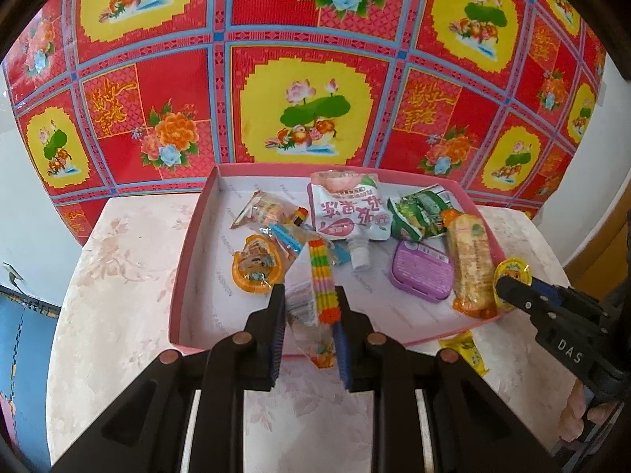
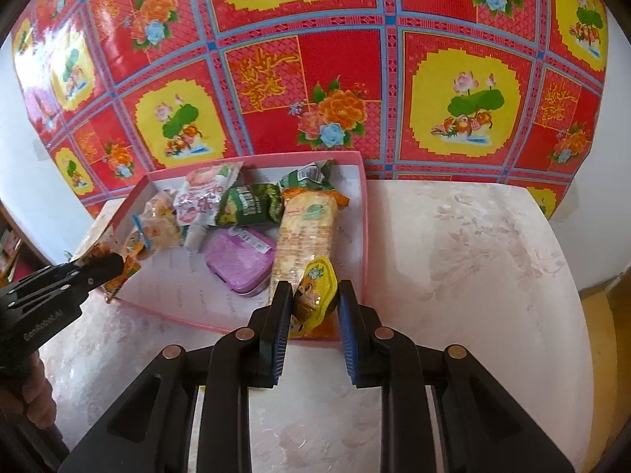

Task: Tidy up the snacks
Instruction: 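Carry the rainbow candy pack and jelly cup over the pink tray with both grippers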

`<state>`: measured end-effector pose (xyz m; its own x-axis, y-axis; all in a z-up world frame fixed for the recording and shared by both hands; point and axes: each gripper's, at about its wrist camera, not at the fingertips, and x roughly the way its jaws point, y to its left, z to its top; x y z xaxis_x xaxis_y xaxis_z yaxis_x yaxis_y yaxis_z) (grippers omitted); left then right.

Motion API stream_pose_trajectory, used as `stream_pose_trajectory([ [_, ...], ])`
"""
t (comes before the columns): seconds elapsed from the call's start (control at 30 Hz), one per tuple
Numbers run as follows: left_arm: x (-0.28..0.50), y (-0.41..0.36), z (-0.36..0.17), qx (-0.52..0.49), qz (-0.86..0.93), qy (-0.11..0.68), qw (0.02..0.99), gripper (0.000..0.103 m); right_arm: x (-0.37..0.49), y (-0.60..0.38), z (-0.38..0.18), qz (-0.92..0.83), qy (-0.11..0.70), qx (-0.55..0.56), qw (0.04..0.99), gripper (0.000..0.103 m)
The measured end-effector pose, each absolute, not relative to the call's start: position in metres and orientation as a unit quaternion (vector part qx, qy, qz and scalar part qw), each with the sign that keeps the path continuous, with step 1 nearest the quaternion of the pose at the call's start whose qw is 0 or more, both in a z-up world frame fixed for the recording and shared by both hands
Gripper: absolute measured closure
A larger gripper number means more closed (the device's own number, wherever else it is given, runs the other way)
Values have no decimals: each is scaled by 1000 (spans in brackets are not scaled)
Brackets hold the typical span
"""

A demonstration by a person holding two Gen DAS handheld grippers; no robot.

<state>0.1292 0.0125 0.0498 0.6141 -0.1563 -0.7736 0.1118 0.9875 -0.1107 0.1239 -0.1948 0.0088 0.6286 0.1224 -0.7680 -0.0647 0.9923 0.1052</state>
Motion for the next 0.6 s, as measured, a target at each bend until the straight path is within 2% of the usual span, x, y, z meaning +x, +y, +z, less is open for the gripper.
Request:
stream_pose_trajectory([
  [0.6,154,12,25,-23,-62,453,889,80,140,-195,-1,57,425,30,903,79],
])
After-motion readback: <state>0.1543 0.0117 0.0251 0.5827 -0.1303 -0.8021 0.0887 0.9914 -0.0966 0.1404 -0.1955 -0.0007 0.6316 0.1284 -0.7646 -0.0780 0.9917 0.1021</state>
